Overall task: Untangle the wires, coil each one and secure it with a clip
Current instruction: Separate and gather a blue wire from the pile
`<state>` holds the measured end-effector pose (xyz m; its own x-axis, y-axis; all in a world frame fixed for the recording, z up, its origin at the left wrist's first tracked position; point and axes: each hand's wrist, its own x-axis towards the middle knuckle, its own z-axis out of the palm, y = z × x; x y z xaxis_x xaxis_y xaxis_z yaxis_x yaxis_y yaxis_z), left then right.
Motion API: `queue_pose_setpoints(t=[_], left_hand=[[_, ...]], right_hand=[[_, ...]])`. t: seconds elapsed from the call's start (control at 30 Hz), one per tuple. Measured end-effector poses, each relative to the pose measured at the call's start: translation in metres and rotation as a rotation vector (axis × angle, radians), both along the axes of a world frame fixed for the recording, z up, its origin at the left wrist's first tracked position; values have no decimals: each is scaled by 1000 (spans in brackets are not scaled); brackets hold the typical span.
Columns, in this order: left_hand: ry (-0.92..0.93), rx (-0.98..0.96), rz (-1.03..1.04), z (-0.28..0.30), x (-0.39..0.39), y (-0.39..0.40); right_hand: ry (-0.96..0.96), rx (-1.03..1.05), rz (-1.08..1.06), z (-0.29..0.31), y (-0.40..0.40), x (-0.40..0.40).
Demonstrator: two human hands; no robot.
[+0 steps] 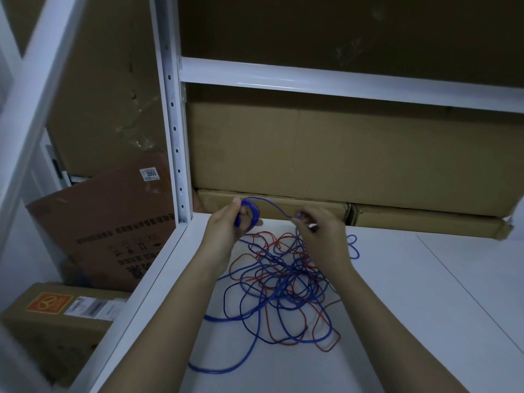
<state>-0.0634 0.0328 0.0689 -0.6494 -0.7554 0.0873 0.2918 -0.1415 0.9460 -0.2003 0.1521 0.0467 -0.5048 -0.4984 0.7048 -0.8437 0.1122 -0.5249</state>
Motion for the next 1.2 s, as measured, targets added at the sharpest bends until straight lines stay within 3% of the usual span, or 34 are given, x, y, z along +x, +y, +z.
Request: queue_pose_setpoints(t=[0.07, 0.17, 0.23, 0.3, 0.4, 0.47, 0.5, 0.57, 0.67, 0.83, 0.93, 1.1, 1.2], left_hand=[[134, 132, -37, 6, 2, 3], [147, 88, -67, 8, 2, 6], [19, -89, -3, 3, -1, 8], [-141, -391, 108, -5, -3, 11], [-356, -885, 255, -17, -4, 14], [-437, -1016, 319, -19, -5, 13], [-441, -1021, 304, -19, -6, 10], [-306, -810, 186, -13, -3, 7], [-69, -472, 121, 3, 4, 7], [-30, -171, -2, 7, 4, 1], [38, -118, -113, 3, 3, -1], [109, -25, -115, 4, -2, 5], [-39, -283, -23, 1, -1, 9]], right_hand=[[167, 106, -9, -12, -2, 4], [395, 96, 51, -25, -6, 13], [435, 72, 98, -24, -8, 22], [374, 37, 124, -18, -9, 28], [205, -18, 154, -8, -7, 30], [19, -15, 186, -4, -4, 29], [-74, 11, 193, -3, -3, 27], [-144, 70, 192, -6, -1, 25], [-13, 83, 172, -10, 2, 24], [257, 172, 146, -9, 0, 27], [379, 201, 137, -10, -5, 28], [571, 281, 202, -13, -10, 32], [640, 220, 251, -3, -8, 36]])
